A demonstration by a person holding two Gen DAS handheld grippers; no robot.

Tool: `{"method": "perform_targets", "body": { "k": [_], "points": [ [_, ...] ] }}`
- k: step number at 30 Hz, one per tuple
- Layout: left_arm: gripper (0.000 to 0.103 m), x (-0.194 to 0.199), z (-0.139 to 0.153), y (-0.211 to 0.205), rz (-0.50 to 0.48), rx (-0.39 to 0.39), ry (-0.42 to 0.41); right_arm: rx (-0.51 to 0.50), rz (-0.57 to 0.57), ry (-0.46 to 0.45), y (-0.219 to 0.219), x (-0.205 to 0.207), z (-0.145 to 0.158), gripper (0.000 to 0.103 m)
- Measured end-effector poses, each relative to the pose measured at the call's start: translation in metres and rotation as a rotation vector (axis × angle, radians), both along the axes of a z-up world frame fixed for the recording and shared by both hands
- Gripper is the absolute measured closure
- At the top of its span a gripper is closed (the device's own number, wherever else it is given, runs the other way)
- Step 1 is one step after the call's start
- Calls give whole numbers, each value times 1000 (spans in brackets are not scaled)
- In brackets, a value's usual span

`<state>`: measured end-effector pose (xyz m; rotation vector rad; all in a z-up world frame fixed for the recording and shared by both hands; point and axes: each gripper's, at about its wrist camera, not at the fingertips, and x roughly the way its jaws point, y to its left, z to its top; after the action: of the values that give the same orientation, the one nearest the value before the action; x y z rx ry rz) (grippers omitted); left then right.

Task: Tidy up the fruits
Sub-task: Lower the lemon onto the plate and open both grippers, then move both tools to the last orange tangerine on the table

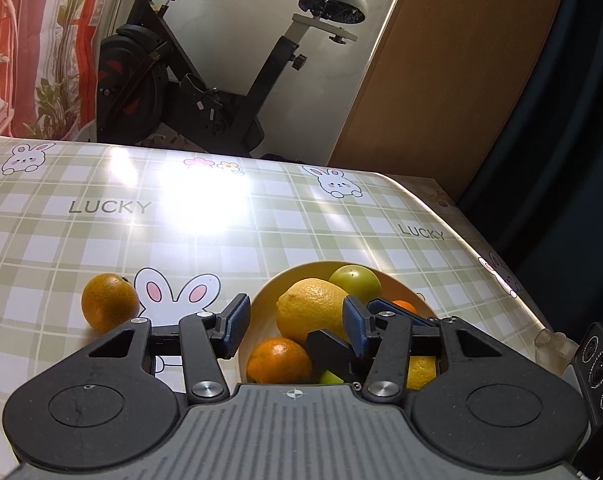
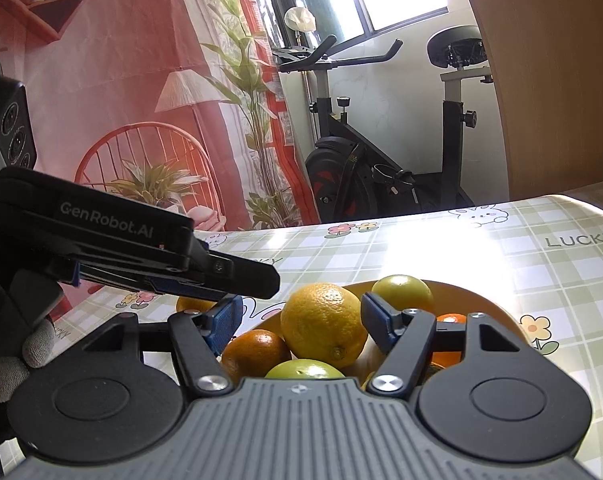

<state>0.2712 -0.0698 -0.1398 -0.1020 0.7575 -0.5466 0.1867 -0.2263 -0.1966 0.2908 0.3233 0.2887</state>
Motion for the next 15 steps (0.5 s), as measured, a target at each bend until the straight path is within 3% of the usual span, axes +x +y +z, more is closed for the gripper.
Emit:
{"method": "perform_targets", "body": {
  "k": [15],
  "points": [
    [49,-10,17,93,159,-45,-19,-51,-36,-22,13,-11,13,33]
  ]
}}
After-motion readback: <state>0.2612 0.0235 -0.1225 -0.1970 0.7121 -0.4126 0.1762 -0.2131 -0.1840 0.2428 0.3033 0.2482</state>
